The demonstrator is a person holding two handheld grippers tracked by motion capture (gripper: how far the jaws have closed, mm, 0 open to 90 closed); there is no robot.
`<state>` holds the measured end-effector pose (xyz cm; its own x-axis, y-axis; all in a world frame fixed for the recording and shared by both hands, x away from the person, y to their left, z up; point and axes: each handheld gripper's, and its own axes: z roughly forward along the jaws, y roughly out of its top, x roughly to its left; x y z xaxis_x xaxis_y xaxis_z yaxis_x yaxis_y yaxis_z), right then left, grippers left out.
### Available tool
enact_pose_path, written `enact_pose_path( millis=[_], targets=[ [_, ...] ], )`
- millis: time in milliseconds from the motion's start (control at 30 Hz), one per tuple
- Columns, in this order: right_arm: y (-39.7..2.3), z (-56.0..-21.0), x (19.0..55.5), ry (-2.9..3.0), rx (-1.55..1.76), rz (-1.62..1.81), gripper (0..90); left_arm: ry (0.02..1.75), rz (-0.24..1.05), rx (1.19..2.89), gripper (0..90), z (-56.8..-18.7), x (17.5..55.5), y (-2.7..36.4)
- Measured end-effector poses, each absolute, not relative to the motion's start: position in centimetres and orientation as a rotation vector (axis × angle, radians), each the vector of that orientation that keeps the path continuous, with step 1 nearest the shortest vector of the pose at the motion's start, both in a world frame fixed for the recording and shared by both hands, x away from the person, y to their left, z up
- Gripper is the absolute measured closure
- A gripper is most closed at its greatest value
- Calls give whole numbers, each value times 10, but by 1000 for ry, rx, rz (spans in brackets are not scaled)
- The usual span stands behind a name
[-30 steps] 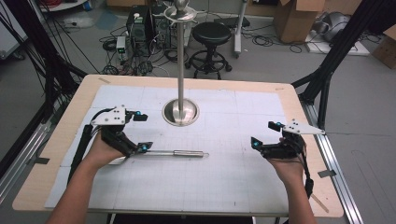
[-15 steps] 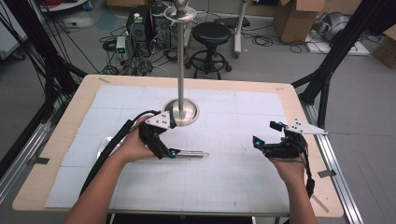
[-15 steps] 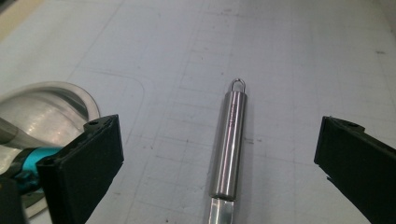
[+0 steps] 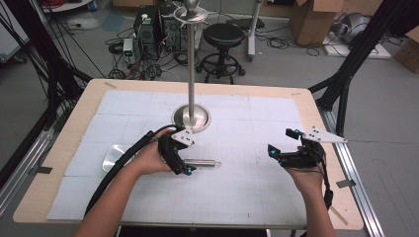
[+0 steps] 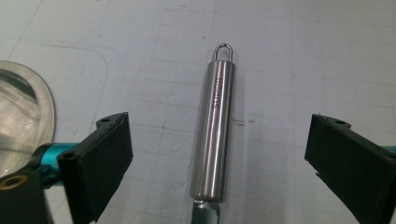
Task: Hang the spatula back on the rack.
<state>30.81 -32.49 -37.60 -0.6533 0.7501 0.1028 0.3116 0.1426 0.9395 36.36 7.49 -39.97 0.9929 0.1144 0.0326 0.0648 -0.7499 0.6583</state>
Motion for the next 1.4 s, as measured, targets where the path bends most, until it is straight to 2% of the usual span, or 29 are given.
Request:
enact_pose_path(
  millis=[300, 1067, 1167, 1400],
  targets=[
    [-325, -376, 310, 2034, 1018, 1516, 7, 94, 69, 2488, 214, -398, 365, 68],
    [-324, -378, 309, 2048, 1028, 1505, 6, 57, 17, 2688, 336, -404, 374, 41],
    [-324, -377, 308, 2043, 1023, 1507, 7, 47, -6, 2733, 374, -407, 372, 42],
    [-324, -377, 307, 2044, 1019, 1510, 7, 85, -4, 2760, 394, -408, 373, 44]
  ],
)
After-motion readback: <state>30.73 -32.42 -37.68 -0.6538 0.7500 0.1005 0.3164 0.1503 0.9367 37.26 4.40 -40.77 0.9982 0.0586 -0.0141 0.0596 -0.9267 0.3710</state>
